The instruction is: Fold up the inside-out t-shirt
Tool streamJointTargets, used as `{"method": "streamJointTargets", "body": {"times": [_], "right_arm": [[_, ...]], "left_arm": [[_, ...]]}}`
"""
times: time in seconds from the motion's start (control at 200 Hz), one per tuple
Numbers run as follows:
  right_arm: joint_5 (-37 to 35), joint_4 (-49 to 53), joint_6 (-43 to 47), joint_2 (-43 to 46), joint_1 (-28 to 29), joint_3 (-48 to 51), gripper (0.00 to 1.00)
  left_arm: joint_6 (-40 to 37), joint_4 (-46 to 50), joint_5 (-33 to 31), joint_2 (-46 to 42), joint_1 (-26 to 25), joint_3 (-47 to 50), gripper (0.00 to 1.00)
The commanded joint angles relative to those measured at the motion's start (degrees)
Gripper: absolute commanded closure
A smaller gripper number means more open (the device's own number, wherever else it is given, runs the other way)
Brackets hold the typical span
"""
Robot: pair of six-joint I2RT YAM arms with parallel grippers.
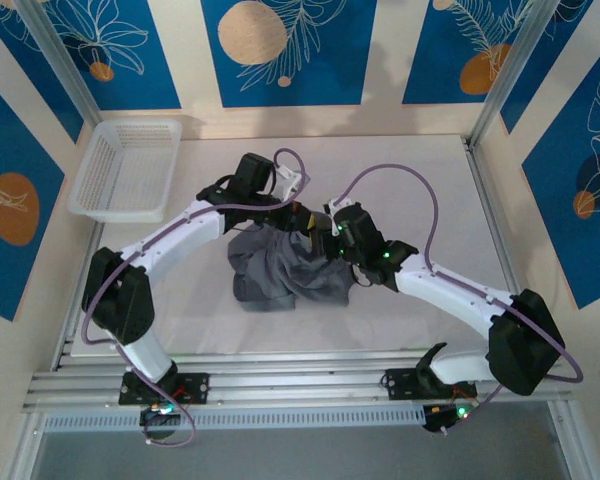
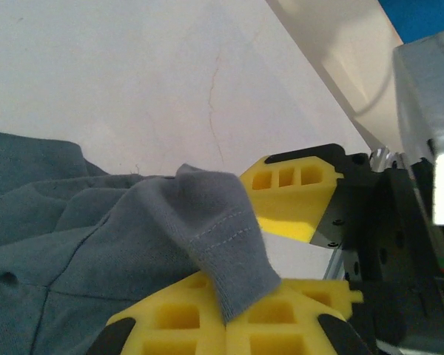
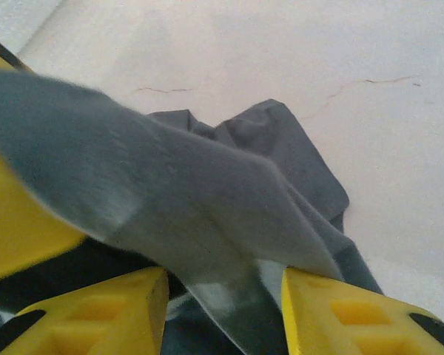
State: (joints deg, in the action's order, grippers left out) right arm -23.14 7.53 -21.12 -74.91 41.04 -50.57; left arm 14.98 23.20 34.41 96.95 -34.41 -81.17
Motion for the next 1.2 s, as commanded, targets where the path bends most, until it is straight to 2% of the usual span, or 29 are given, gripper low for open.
{"method": "streamJointTargets", "body": {"times": [0.0,0.1,0.145,0.3,0.435,0.565,0.67,0.775,0.905,0.97,1.07,1.115,1.195], "right_arm": [[-0.01,1.36,-1.11,-0.60,1.27,-4.06,0.53],[-6.88,1.17,-0.23,-1.91,3.07,-4.67,0.41],[-9.36,1.17,-0.20,-2.56,2.92,-4.87,0.39],[-17.09,0.72,4.81,-5.72,1.92,-6.35,0.41],[-24.09,0.60,11.36,-8.71,1.75,-7.56,0.47],[-25.22,1.77,14.57,-8.00,1.33,-7.35,0.48],[-24.80,6.52,13.57,-6.48,0.86,-7.66,0.51],[-20.21,10.79,11.13,-4.61,-1.62,-6.76,0.59],[-11.67,17.44,4.70,-2.72,-7.70,-6.66,0.61],[-0.77,16.49,4.95,-0.23,-9.82,-5.60,0.64],[23.95,8.90,6.60,4.15,-11.59,-0.97,0.85],[28.76,6.40,5.17,5.55,-11.68,0.73,0.91],[35.52,1.33,-0.45,7.79,-13.08,3.04,0.95]], "left_arm": [[0.62,0.88,-0.46,0.47,-0.48,-1.76,1.00],[0.75,0.79,-0.22,0.74,-0.47,-2.06,1.00],[0.62,0.92,-0.14,0.86,-0.48,-2.20,1.00],[0.28,1.37,-0.40,0.65,-0.48,-2.08,1.00],[0.25,1.33,-0.48,0.48,-0.48,-1.55,1.00],[0.32,0.88,-0.52,0.53,-0.48,-0.85,1.00],[0.30,0.95,-0.38,1.07,-0.48,-1.00,1.00],[0.23,0.90,-0.39,1.23,-0.48,-1.16,1.00],[0.05,1.32,-0.33,1.49,-0.48,-1.45,1.00],[-0.06,1.42,-0.44,1.58,-0.49,-1.41,1.00],[0.15,0.99,-0.41,1.88,-0.48,-1.19,1.00],[0.31,0.97,-0.40,2.17,-0.48,-1.38,1.00],[0.51,0.91,-0.53,2.50,-0.49,-1.54,1.00]]}}
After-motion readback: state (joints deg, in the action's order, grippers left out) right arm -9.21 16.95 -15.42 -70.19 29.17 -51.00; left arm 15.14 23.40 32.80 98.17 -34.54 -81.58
